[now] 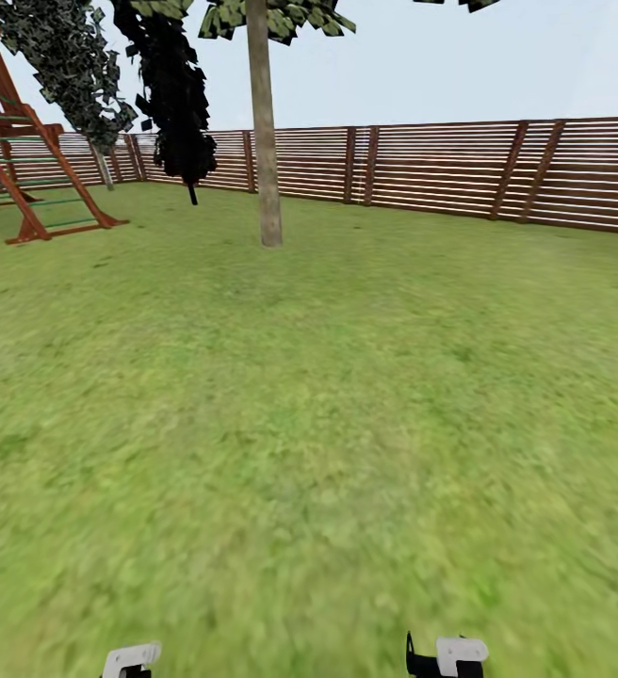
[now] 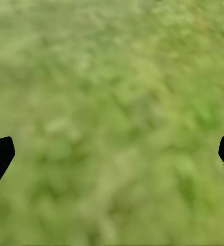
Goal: In the garden, pick up the pesticide atomizer on the floor and spray pesticide onto both trees until each tree trunk is fully covered.
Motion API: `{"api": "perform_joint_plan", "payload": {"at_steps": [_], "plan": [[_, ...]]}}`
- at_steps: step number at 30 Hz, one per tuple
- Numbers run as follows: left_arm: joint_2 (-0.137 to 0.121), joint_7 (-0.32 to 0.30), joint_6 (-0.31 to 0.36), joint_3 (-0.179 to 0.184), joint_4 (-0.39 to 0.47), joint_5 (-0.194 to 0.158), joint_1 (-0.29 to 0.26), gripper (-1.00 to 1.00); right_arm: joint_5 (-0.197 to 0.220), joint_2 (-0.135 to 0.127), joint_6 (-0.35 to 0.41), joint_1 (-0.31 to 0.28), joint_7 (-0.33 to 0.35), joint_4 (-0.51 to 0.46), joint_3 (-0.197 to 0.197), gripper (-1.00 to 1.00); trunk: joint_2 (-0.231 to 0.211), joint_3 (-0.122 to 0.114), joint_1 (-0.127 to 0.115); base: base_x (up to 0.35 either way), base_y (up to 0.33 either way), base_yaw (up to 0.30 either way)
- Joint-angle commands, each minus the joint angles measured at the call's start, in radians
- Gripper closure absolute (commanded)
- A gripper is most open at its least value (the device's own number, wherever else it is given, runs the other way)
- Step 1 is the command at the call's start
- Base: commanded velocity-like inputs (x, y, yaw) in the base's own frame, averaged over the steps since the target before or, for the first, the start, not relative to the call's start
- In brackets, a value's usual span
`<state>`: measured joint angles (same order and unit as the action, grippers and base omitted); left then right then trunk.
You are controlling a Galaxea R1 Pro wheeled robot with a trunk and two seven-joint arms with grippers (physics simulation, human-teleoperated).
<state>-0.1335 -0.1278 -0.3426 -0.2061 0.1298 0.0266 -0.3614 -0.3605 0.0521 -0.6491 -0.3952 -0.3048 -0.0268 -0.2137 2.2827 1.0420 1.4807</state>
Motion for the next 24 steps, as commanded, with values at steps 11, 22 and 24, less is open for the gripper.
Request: {"api": "perform_joint_plan", "payload": {"at_steps": [11,22,24], "plan": [[0.000,-0.007,-0.003,-0.009,-0.001,0.003,-0.001,1.00,-0.011,0.000,-0.001,-0.001,-0.007,0.001,-0.006,-1.00,0.000,0.001,0.000,0.338,0.000,0.000],[0.000,-0.007,-0.003,-0.009,0.000,0.003,-0.001,1.00,-0.011,0.001,-0.001,-0.001,-0.007,0.001,-0.006,-1.00,0.000,0.001,0.000,0.338,0.000,0.000],[0.000,-0.007,-0.003,-0.009,-0.001,0.003,-0.001,1.00,-0.011,0.000,-0.001,-0.001,-0.007,0.001,-0.006,-1.00,0.000,0.001,0.000,0.338,0.000,0.000]]}}
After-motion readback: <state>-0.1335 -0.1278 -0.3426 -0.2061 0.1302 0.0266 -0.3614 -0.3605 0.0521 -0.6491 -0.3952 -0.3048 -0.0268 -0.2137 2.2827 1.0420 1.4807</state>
